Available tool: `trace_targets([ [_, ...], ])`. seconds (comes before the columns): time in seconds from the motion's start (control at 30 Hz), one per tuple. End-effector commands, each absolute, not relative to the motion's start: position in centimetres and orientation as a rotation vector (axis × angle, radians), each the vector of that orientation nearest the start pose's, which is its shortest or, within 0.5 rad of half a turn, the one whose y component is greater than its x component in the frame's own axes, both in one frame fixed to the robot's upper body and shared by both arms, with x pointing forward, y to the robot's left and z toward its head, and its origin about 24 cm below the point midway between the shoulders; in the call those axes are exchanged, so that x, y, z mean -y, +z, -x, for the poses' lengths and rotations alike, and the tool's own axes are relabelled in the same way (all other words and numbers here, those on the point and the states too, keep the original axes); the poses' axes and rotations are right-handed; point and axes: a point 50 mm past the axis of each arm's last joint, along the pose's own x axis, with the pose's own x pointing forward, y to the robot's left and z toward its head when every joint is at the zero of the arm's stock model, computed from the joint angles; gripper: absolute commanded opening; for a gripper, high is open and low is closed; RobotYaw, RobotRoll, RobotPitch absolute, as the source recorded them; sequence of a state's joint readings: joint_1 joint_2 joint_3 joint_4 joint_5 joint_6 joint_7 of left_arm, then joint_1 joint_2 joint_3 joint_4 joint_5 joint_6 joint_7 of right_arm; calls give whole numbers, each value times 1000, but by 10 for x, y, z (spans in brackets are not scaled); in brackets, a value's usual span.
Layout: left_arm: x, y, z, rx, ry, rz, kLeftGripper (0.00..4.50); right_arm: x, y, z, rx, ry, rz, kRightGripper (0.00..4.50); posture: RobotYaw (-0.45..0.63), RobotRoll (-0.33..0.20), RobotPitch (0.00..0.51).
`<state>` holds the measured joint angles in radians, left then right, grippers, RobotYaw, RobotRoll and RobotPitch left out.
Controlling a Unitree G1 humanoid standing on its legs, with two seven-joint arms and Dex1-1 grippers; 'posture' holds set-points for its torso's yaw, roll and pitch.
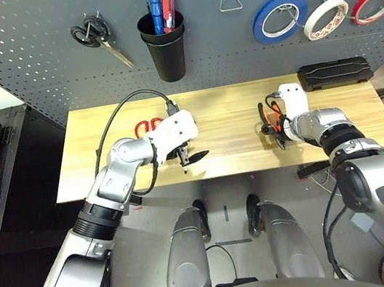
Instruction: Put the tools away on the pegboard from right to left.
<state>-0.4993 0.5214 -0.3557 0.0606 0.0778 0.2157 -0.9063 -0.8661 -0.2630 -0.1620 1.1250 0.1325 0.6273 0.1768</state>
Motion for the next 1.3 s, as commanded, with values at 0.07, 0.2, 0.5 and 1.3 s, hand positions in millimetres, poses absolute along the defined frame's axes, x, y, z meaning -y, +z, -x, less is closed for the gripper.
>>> trace_targets([
  [0.07, -124, 100, -301, -207, -1127, -742, 4500, 198, 5, -345, -930, 13, -114, 4444, 194, 0, 320],
  [0.2, -123, 100, -301, -203, -1125, -739, 4500, 198, 5, -347, -907, 19, -69, 3505, 197, 0, 317],
  [0.5, -123, 98, -301, -195, -1122, -729, 4500, 197, 2, -346, -879, 60, -13, 2113, 203, 0, 302],
  [1.3, -124, 158, -285, 246, -933, -296, 4500, 217, 53, -321, -322, 442, 391, 2113, 213, 0, 240],
])
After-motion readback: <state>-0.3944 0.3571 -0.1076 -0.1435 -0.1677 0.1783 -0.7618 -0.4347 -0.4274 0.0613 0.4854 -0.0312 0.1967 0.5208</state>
